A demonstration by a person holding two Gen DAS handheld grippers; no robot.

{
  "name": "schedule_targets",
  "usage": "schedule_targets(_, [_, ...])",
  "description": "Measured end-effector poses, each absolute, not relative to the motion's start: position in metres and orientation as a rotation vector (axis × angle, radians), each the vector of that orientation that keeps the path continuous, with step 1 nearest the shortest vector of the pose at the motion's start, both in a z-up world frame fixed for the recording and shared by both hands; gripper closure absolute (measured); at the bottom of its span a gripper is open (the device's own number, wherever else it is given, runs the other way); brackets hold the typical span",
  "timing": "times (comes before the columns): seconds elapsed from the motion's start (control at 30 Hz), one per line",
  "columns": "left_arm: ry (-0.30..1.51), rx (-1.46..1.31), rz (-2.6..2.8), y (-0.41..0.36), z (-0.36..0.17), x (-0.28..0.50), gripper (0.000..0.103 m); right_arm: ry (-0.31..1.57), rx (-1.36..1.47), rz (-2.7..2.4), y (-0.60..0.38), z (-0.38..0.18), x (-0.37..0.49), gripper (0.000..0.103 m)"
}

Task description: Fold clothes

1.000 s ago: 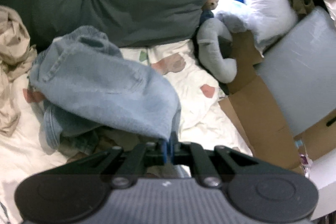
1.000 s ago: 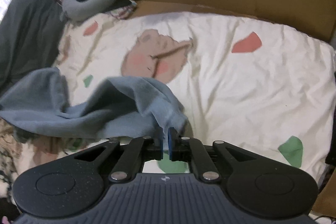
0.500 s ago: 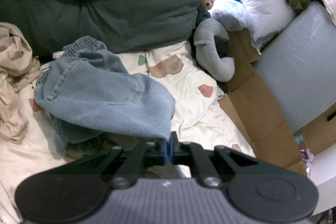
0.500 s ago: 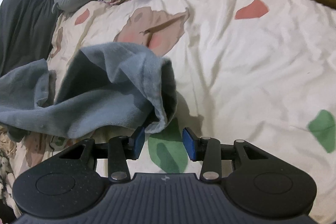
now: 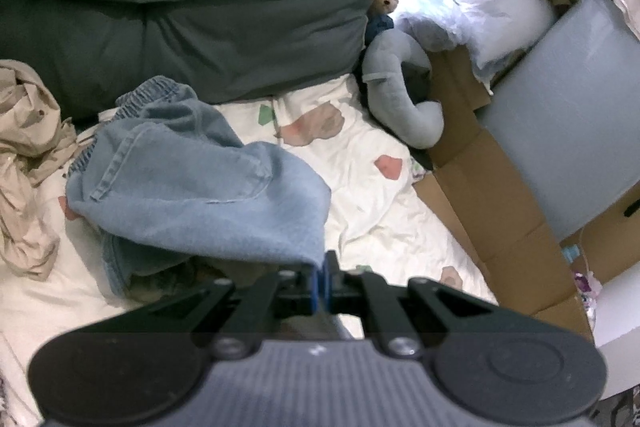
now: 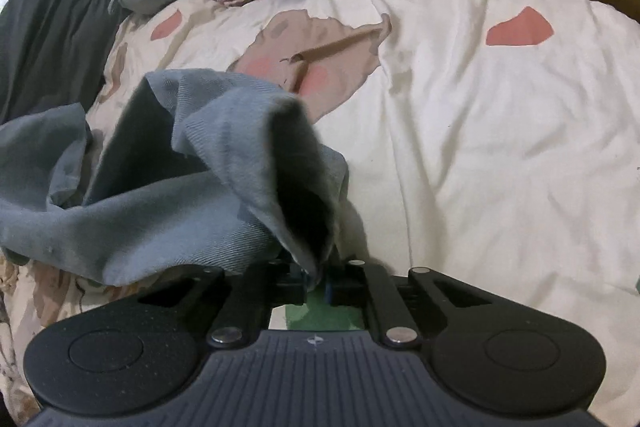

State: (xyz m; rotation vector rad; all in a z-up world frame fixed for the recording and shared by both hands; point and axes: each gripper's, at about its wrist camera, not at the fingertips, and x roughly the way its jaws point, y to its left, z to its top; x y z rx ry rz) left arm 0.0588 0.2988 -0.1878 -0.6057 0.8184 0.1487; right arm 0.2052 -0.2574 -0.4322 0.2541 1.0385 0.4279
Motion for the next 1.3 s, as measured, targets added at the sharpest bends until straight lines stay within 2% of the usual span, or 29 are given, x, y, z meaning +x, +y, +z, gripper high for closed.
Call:
schedule_targets(0.43, [0.78,-0.599,0.092,0.285,-0.154,0.047,0.101,1.022,0.212,0.397,-0.305,-0.358,0.175,0.101])
schedule_targets(0.7, [0.81,-0.572,-0.001,0.256,-0.15,0.049,0.101,1.005,0.233,0.272,-0.36,-0.326,0.135,0.101])
schedule_targets(1.03, [0.883,-0.486,-0.125,0.219,-0.171,0.071,0.1,1.01,0.275,0.102,-0.424,-0.325,0.108,0.101])
schedule_targets(1.2, [0.917,-0.452,-0.172,0.199,-0.191,0.087,0.1,1.018,0.231,0.062,-0.425,-0.327,0.11,0.098])
schedule_targets(1.3, [0.933,-0.442,-0.189,0.192,-0.203,0.095,0.1,1.001,0.205,0.045,-0.423,-0.32,0.113,0.087])
